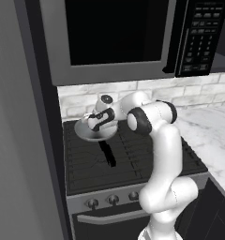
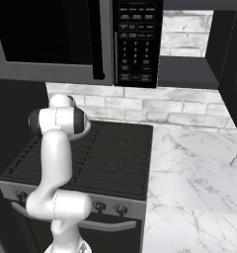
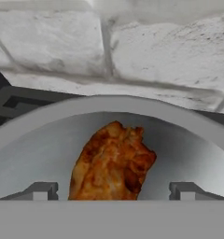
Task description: Take the chicken drumsticks from the pan and place one on each plate on the dining counter.
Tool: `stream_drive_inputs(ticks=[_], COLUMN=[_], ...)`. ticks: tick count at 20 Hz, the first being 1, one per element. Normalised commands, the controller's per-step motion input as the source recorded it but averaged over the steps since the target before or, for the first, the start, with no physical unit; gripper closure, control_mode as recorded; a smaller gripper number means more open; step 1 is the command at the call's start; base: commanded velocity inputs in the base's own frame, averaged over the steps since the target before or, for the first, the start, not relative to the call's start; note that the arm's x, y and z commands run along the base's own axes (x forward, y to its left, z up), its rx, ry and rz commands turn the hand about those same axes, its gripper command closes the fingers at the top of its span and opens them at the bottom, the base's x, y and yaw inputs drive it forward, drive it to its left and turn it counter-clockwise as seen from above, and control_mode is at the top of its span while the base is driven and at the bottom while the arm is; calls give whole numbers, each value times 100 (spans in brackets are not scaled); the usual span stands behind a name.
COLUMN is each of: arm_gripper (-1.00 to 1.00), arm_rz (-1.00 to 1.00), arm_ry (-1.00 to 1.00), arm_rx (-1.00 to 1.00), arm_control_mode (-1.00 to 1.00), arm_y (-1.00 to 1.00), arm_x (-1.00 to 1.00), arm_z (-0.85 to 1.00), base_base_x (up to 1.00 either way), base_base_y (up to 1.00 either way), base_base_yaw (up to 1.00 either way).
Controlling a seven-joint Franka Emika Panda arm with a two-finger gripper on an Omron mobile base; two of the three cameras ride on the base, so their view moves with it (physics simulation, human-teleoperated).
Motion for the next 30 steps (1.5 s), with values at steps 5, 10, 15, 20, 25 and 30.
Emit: stream_drive_inputs(ticks=[5,10,15,20,25,30], arm_gripper=[100,100,100,100,100,100], arm_rz=[0,0,0,0,0,0], arm_ry=[1,0,0,-3,0,0], arm_rx=[0,0,0,0,0,0], arm_control_mode=[-100,-100,-100,-100,-100,-100], arm_y=[2,0,0,-3,-4,-13], arm_x=[-4,-42,-54,-62,-43,-57], arm_z=[-24,-14,8,42,61,46], base_base_x=[0,0,0,0,0,0], base_base_y=[0,0,0,0,0,0], base_base_yaw=[0,0,0,0,0,0])
